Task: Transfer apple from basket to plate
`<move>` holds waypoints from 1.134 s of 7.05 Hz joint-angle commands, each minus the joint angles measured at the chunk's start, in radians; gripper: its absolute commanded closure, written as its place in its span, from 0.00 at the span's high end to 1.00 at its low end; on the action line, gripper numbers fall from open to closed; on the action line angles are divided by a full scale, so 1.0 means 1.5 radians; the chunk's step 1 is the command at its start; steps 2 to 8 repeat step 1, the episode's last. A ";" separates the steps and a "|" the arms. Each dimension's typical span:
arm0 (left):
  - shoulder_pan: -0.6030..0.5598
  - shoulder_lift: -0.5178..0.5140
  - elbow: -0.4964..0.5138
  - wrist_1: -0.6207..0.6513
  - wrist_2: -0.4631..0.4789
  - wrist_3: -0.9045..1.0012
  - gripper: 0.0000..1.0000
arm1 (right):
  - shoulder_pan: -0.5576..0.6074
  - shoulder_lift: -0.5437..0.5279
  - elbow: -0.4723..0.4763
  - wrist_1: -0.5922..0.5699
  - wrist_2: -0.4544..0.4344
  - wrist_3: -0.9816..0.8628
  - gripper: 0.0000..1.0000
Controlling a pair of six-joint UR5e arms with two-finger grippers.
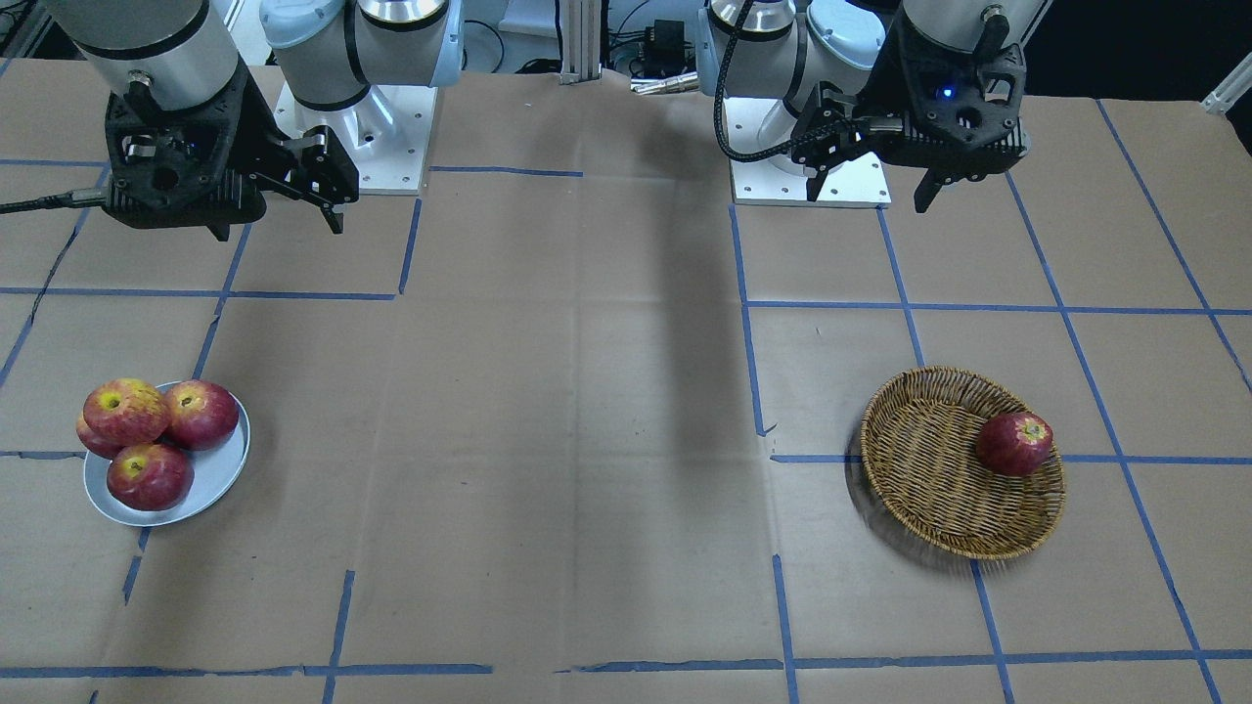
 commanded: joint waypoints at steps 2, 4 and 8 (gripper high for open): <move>0.000 0.006 -0.011 -0.002 -0.002 0.000 0.99 | 0.000 0.000 0.001 0.000 -0.001 -0.001 1.00; 0.000 0.006 -0.011 -0.002 -0.002 0.000 0.99 | 0.000 0.000 0.001 0.000 -0.001 -0.001 1.00; 0.000 0.006 -0.011 -0.002 -0.002 0.000 0.99 | 0.000 0.000 0.001 0.000 -0.001 -0.001 1.00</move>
